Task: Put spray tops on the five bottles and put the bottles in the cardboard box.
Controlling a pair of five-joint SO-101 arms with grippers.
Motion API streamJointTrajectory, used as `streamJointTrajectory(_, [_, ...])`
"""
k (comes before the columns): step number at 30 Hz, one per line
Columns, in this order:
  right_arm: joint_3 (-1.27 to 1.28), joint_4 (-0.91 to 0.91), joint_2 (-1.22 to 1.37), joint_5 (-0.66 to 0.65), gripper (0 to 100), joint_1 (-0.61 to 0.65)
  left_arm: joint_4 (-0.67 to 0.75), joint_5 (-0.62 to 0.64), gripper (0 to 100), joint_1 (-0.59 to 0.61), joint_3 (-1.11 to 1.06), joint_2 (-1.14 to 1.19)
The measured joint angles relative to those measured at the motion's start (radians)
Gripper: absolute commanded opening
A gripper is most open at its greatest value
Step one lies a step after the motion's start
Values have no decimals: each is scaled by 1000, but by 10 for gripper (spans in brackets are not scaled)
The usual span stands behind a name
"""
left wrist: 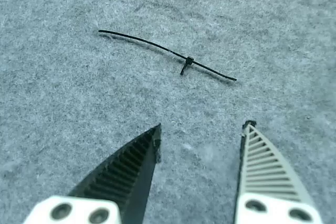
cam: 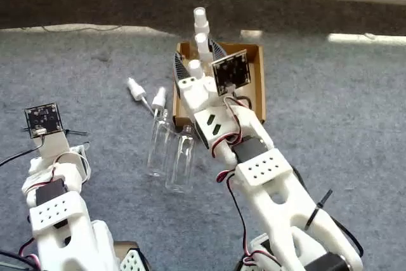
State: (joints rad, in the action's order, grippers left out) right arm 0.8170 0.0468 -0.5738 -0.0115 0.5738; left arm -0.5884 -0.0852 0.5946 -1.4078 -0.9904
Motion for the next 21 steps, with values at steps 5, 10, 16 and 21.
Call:
streamJointTrajectory(5, [-232, -516, -35, 0, 217, 98, 0, 0, 224, 0, 0, 0])
streamJointTrajectory(10, [-327, -882, -40, 0, 217, 232, 0, 0, 223, 0, 0, 0])
streamJointTrajectory(16, [-242, -1002, -40, 222, 217, 292, 0, 0, 223, 0, 0, 0])
streamJointTrajectory(21, [-86, -928, -40, 361, 217, 267, 0, 0, 223, 0, 0, 0])
